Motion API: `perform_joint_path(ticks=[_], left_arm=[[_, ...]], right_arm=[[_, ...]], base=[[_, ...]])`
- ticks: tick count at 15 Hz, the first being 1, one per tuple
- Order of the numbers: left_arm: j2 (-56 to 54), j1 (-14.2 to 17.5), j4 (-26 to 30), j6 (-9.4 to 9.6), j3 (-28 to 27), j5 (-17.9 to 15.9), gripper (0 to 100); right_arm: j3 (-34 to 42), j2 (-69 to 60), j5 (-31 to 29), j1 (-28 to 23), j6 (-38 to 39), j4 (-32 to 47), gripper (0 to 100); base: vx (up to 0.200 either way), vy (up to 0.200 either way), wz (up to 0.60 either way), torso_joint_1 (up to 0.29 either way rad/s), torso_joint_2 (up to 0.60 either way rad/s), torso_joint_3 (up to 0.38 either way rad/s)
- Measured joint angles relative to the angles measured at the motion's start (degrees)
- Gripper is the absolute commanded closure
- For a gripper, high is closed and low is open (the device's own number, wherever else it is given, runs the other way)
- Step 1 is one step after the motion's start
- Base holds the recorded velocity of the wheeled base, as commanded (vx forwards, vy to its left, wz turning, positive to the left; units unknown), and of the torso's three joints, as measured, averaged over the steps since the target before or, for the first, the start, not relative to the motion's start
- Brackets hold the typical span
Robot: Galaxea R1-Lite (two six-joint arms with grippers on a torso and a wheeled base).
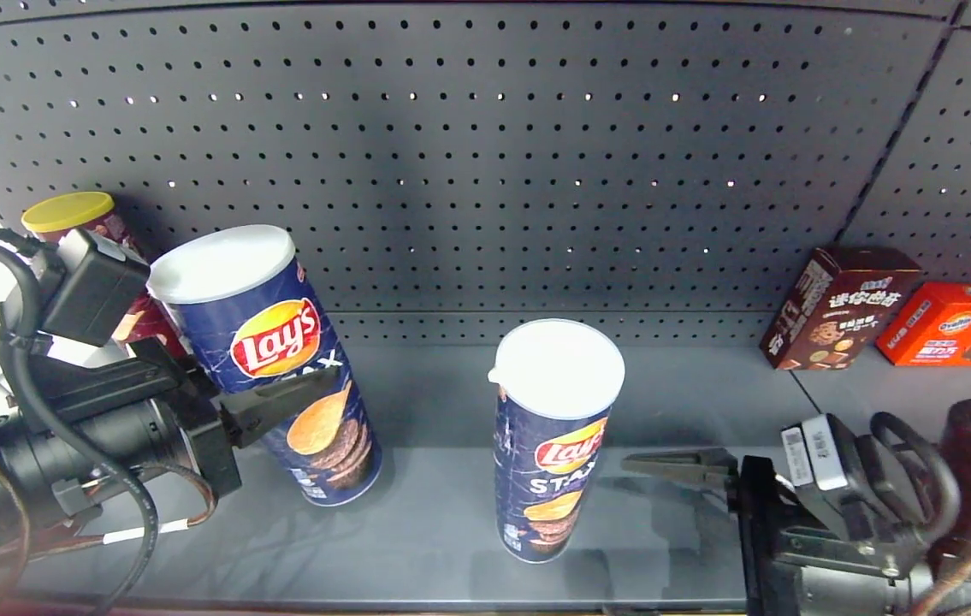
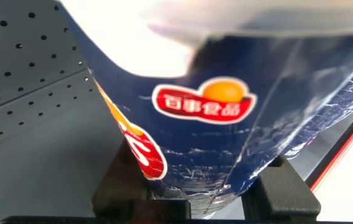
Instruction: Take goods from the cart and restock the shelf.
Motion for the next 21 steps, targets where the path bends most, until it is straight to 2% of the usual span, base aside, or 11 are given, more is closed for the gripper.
perform_joint_path(ticks=[4, 9, 13, 16, 18, 21], left_arm=[[0.0, -0.1, 0.0, 0.1, 0.0, 0.0, 100], [-0.6, -0.1, 0.1, 0.1, 0.0, 0.0, 100], [-1.8, 0.0, 0.0, 0.07, 0.6, 0.0, 100], [-2.9, -0.1, 0.1, 0.07, 2.5, 0.0, 100], [-3.6, -0.2, 0.0, 0.05, 2.9, -0.1, 100], [-4.1, -0.4, 0.0, 0.1, 3.0, -0.1, 100]], right_arm=[[4.3, -6.9, -2.4, 0.0, 0.0, 0.2, 0], [0.7, -10.9, -6.9, -0.8, 0.1, 0.8, 0], [-4.9, -18.0, -14.3, -1.2, 0.1, 10.9, 0], [-6.3, -27.4, -24.0, -1.1, -0.2, 19.4, 0], [-4.4, -34.1, -27.6, -1.2, -1.7, 22.1, 0], [0.7, -44.5, -29.5, -1.3, -3.3, 28.2, 0]], base=[[0.0, 0.0, 0.0, 0.0, 0.0, 0.0], [0.0, 0.0, 0.0, 0.0, 0.0, 0.0], [0.0, 0.0, 0.0, 0.0, 0.0, 0.0], [0.0, 0.0, 0.0, 0.0, 0.0, 0.0], [0.0, 0.0, 0.0, 0.0, 0.0, 0.0], [0.0, 0.0, 0.0, 0.0, 0.0, 0.0]])
